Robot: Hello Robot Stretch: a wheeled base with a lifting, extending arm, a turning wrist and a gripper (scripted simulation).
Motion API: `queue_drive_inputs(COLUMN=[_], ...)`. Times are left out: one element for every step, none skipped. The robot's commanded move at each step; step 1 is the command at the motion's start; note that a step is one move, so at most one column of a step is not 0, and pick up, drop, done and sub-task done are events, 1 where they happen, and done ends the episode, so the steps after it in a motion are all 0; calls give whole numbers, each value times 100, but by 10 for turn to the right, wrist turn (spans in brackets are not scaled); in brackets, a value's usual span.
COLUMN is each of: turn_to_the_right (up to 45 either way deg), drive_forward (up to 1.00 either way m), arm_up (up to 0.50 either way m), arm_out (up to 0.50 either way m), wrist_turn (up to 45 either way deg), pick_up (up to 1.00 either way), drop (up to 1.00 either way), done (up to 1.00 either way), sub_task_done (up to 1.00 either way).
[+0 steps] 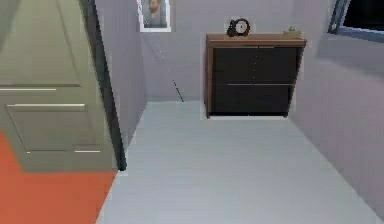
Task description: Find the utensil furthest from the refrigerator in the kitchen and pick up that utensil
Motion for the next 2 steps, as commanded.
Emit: queue_drive_inputs(turn_to_the_right=[-450, -120], drive_forward=[0, 0], arm_up=[0, 0], arm_out=[0, 0], wrist_turn=[0, 0], pick_up=[0, 0], drop=[0, 0], done=[0, 0], sub_task_done=[0, 0])
